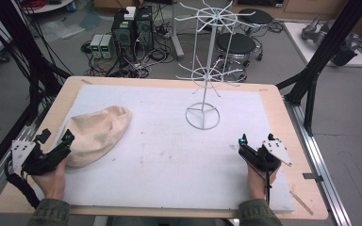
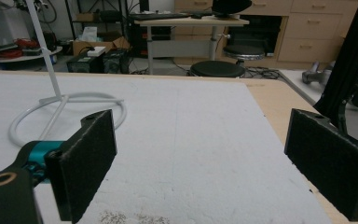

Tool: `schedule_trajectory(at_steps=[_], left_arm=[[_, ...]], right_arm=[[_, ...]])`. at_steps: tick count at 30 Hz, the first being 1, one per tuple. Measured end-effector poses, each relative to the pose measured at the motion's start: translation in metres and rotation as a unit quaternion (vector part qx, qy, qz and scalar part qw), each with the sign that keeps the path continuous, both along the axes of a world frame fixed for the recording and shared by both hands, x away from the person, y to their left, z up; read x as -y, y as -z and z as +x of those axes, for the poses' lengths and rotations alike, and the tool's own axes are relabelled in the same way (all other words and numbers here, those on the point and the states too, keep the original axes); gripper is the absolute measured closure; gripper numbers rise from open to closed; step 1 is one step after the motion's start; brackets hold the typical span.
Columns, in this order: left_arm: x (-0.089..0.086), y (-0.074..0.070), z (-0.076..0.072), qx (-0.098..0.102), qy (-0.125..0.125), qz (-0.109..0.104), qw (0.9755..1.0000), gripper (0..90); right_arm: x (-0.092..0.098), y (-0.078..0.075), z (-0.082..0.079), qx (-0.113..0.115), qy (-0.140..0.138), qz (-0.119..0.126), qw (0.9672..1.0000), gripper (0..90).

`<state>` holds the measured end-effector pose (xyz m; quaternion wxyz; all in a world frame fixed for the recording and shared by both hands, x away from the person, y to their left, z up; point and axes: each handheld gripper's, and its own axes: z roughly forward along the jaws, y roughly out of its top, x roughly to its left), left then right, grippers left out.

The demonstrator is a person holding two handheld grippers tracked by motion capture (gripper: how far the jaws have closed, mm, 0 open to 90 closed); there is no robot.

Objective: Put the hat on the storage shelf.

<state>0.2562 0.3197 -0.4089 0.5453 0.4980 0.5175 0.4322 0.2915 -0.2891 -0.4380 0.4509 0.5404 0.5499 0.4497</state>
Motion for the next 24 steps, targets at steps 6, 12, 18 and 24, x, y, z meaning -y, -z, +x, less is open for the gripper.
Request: schedule_trajectory(at_steps=[6, 12, 18, 24], left_arm=[[0.002, -0.014, 0.002, 0.000, 0.036, -0.001, 0.9994, 24.6], [0.000, -0.028, 0.008, -0.021, 0.061, 0.009, 0.9979, 24.5], [0.005, -0.047, 0.016, -0.029, 0.092, 0.003, 0.9953, 22.8], [0.014, -0.056, 0.034, -0.050, 0.117, 0.013, 0.9918, 22.7]], right_arm=[[0.000, 0.000, 0.000, 0.000, -0.001, 0.000, 1.0000, 8.1], [-0.003, -0.001, -0.001, 0.003, -0.007, -0.007, 0.9999, 8.1], [-0.004, -0.002, -0.001, 0.010, -0.012, -0.008, 0.9999, 8.1], [-0.003, -0.003, -0.001, 0.017, -0.010, -0.003, 0.9998, 8.1]])
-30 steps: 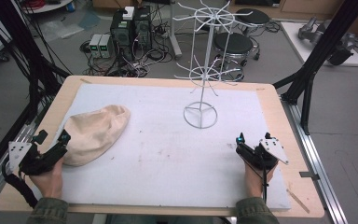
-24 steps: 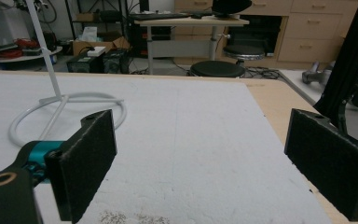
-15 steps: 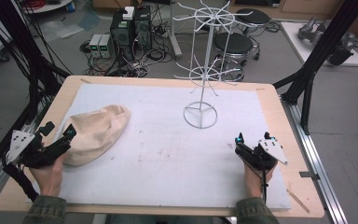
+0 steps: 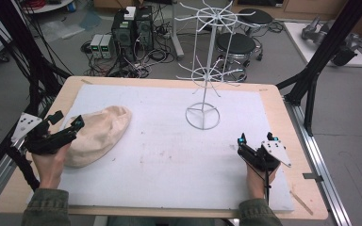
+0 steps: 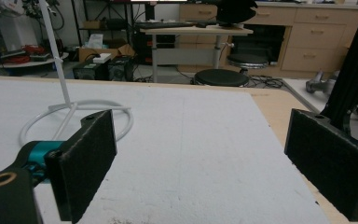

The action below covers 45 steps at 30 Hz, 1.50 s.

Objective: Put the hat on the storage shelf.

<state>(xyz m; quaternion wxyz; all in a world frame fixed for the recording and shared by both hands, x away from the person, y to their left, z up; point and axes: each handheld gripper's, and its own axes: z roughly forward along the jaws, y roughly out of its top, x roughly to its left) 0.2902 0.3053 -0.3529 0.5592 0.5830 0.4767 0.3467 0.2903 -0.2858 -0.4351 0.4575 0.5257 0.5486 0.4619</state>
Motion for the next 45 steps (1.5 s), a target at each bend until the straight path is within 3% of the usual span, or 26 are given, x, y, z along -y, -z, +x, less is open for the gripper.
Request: schedule_trajectory(at_steps=[4, 10, 13, 17, 19, 22, 27, 29, 31, 34, 36, 37, 41, 43, 45], left_arm=[[0.001, 0.001, 0.008, -0.018, 0.012, 0.007, 0.9997, 22.9], [-0.003, 0.011, 0.014, -0.053, 0.045, 0.017, 0.9974, 22.9], [-0.001, 0.017, 0.019, -0.070, 0.053, 0.035, 0.9956, 22.8], [0.005, 0.026, 0.025, -0.097, 0.064, 0.065, 0.9910, 22.9], [0.010, 0.030, 0.028, -0.111, 0.073, 0.079, 0.9879, 22.9], [0.018, 0.036, 0.032, -0.137, 0.097, 0.102, 0.9806, 22.9], [0.022, 0.039, 0.035, -0.148, 0.108, 0.117, 0.9761, 22.9], [0.020, 0.040, 0.036, -0.156, 0.109, 0.113, 0.9752, 22.9], [0.016, 0.041, 0.038, -0.173, 0.116, 0.107, 0.9721, 22.8], [0.013, 0.043, 0.041, -0.198, 0.124, 0.109, 0.9663, 19.3], [0.012, 0.045, 0.044, -0.220, 0.132, 0.119, 0.9592, 17.0], [0.013, 0.047, 0.044, -0.224, 0.133, 0.122, 0.9578, 16.6], [0.017, 0.052, 0.046, -0.247, 0.148, 0.148, 0.9461, 16.4], [0.018, 0.054, 0.046, -0.252, 0.150, 0.155, 0.9433, 16.4], [0.017, 0.055, 0.045, -0.256, 0.148, 0.157, 0.9423, 16.4]], right_arm=[[0.001, 0.000, 0.000, 0.002, -0.001, 0.001, 1.0000, 8.1], [0.000, 0.000, 0.000, 0.000, -0.006, 0.003, 1.0000, 8.1], [-0.001, 0.000, 0.000, -0.001, -0.008, 0.002, 1.0000, 8.1], [-0.002, 0.000, 0.001, -0.005, -0.013, 0.001, 0.9999, 8.1], [-0.002, 0.001, 0.001, -0.005, -0.014, 0.000, 0.9999, 8.1], [-0.002, 0.001, 0.001, -0.009, -0.017, -0.001, 0.9998, 8.1], [-0.003, 0.001, 0.001, -0.009, -0.020, -0.002, 0.9998, 8.1], [-0.003, 0.001, 0.001, -0.010, -0.020, -0.001, 0.9997, 8.1], [-0.004, 0.001, 0.002, -0.009, -0.022, -0.005, 0.9997, 8.1], [-0.004, 0.001, 0.002, -0.009, -0.024, -0.007, 0.9996, 8.1], [-0.005, 0.002, 0.002, -0.011, -0.026, -0.008, 0.9996, 8.1], [-0.005, 0.002, 0.002, -0.011, -0.027, -0.010, 0.9995, 8.1], [-0.006, 0.002, 0.002, -0.013, -0.029, -0.013, 0.9994, 8.2], [-0.007, 0.002, 0.002, -0.012, -0.029, -0.015, 0.9994, 8.1], [-0.007, 0.002, 0.002, -0.011, -0.031, -0.016, 0.9993, 8.1]])
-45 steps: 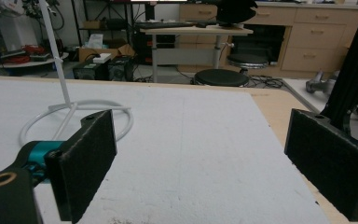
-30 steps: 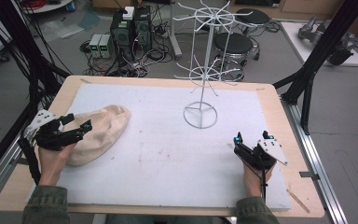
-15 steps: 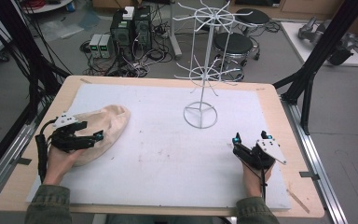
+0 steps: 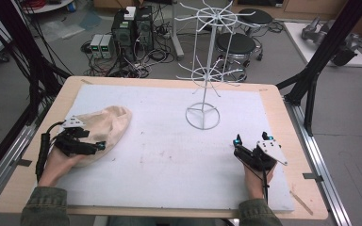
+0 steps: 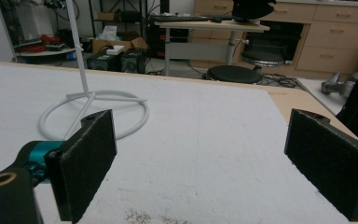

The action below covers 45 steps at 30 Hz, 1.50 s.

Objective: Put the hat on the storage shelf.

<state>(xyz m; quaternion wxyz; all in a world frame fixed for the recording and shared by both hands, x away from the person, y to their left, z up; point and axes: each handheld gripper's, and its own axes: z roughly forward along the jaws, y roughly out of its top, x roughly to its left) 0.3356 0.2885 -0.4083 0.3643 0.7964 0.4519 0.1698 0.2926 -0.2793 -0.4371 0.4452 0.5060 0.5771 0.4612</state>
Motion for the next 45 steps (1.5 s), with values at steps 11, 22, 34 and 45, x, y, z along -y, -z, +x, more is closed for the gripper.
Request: schedule_trajectory(at_steps=[11, 22, 34, 45], left_arm=[[-0.004, 0.007, 0.004, -0.034, 0.007, -0.002, 0.9994, 16.5], [-0.005, 0.012, 0.005, -0.054, 0.026, 0.019, 0.9980, 18.5], [-0.004, 0.018, 0.002, -0.054, 0.051, 0.046, 0.9962, 32.8], [-0.006, 0.018, -0.002, -0.039, 0.070, 0.037, 0.9961, 52.6]], right_arm=[[-0.002, 0.000, 0.000, -0.003, -0.008, 0.002, 1.0000, 8.2], [-0.002, 0.000, -0.001, -0.003, -0.007, 0.000, 1.0000, 8.2], [-0.003, 0.000, 0.000, -0.005, -0.010, -0.001, 0.9999, 8.2], [-0.003, 0.001, 0.000, -0.005, -0.009, -0.006, 0.9999, 8.2]])
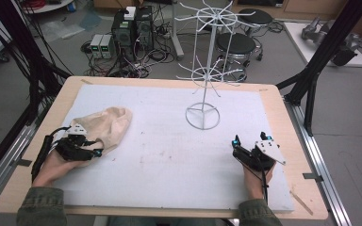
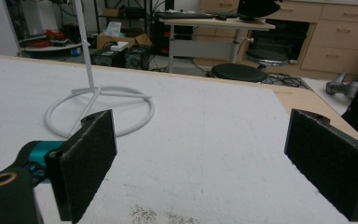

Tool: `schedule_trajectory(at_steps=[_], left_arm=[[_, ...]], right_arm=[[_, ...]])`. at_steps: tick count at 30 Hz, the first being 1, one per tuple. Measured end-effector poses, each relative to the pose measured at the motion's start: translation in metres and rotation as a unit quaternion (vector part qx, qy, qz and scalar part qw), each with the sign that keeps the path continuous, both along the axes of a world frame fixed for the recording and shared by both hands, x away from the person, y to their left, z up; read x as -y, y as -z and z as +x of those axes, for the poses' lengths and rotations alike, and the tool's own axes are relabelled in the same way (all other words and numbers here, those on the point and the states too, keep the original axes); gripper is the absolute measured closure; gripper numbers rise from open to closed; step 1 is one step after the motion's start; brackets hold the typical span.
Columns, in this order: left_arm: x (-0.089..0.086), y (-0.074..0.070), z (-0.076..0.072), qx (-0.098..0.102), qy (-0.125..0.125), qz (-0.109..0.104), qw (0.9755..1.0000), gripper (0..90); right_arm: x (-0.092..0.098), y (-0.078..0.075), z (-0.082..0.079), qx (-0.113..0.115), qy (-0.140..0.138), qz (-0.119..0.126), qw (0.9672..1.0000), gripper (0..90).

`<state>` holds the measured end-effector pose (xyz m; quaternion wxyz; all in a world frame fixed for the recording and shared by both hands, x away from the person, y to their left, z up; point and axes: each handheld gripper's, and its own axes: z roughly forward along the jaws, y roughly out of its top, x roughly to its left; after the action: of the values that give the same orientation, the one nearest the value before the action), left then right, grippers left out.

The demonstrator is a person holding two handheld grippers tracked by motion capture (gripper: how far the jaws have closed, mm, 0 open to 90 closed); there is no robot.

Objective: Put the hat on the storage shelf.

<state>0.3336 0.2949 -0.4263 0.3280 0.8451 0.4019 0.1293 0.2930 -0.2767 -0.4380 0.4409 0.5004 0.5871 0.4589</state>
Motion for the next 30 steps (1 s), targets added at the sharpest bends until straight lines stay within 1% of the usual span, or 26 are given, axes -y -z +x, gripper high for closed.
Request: schedule_trajectory(at_steps=[3, 5, 9, 11, 12, 13, 14, 16, 17, 18, 20, 21, 23, 24, 26, 27, 28, 29, 30], left_arm=[[-0.004, -0.001, 0.001, -0.005, 0.001, -0.019, 0.9998, 57.2], [-0.005, -0.001, -0.001, 0.002, 0.006, -0.023, 0.9997, 60.5], [-0.006, -0.002, -0.004, 0.014, 0.008, -0.029, 0.9994, 63.6], [-0.007, -0.003, -0.005, 0.021, 0.009, -0.037, 0.9991, 65.3], [-0.007, -0.004, -0.006, 0.025, 0.009, -0.045, 0.9987, 66.7], [-0.008, -0.005, -0.006, 0.032, 0.010, -0.054, 0.9980, 68.8], [-0.009, -0.006, -0.008, 0.041, 0.010, -0.058, 0.9974, 71.7], [-0.008, -0.009, -0.010, 0.059, 0.009, -0.080, 0.9950, 73.1], [-0.009, -0.010, -0.011, 0.067, 0.008, -0.088, 0.9939, 73.1], [-0.009, -0.010, -0.012, 0.070, 0.007, -0.102, 0.9923, 73.3], [-0.011, -0.009, -0.013, 0.081, -0.001, -0.117, 0.9898, 74.1], [-0.012, -0.009, -0.013, 0.086, -0.002, -0.120, 0.9891, 74.1], [-0.014, -0.010, -0.014, 0.096, -0.004, -0.136, 0.9860, 74.7], [-0.015, -0.011, -0.015, 0.101, -0.004, -0.140, 0.9850, 74.8], [-0.016, -0.012, -0.016, 0.114, -0.007, -0.156, 0.9812, 75.1], [-0.017, -0.013, -0.016, 0.117, -0.006, -0.161, 0.9799, 75.2], [-0.019, -0.014, -0.017, 0.126, -0.008, -0.168, 0.9776, 75.2], [-0.020, -0.015, -0.018, 0.131, -0.009, -0.175, 0.9759, 75.3], [-0.021, -0.016, -0.018, 0.134, -0.009, -0.178, 0.9749, 75.5]], right_arm=[[0.000, 0.000, 0.000, -0.002, 0.000, 0.000, 1.0000, 8.2], [0.000, 0.000, 0.000, -0.003, 0.000, 0.000, 1.0000, 8.2], [0.000, 0.001, 0.001, -0.005, 0.002, 0.000, 1.0000, 8.2], [0.000, 0.000, 0.001, -0.002, 0.003, 0.000, 1.0000, 8.2], [0.000, 0.000, 0.000, -0.003, 0.004, 0.000, 1.0000, 8.2], [0.000, 0.000, 0.000, -0.002, 0.004, 0.001, 1.0000, 8.2], [0.001, 0.000, 0.000, -0.001, 0.006, -0.001, 1.0000, 8.2], [0.001, 0.000, 0.000, 0.000, 0.007, 0.001, 1.0000, 8.2], [0.002, 0.000, 0.000, 0.001, 0.007, 0.003, 1.0000, 8.2], [0.002, 0.000, 0.000, 0.001, 0.009, 0.003, 1.0000, 8.2], [0.002, -0.001, 0.000, 0.001, 0.008, 0.005, 1.0000, 8.2], [0.002, -0.001, 0.000, 0.001, 0.008, 0.005, 1.0000, 8.2], [0.002, -0.001, 0.000, 0.002, 0.008, 0.006, 0.9999, 8.2], [0.002, -0.001, 0.000, 0.002, 0.008, 0.006, 1.0000, 8.2], [0.002, -0.001, 0.000, 0.001, 0.008, 0.005, 1.0000, 8.2], [0.002, -0.001, 0.000, 0.001, 0.008, 0.005, 1.0000, 8.2], [0.002, -0.001, 0.000, 0.002, 0.008, 0.005, 1.0000, 8.2], [0.002, -0.001, 0.000, 0.002, 0.008, 0.005, 1.0000, 8.2], [0.002, -0.001, 0.000, 0.002, 0.008, 0.006, 1.0000, 8.2]])
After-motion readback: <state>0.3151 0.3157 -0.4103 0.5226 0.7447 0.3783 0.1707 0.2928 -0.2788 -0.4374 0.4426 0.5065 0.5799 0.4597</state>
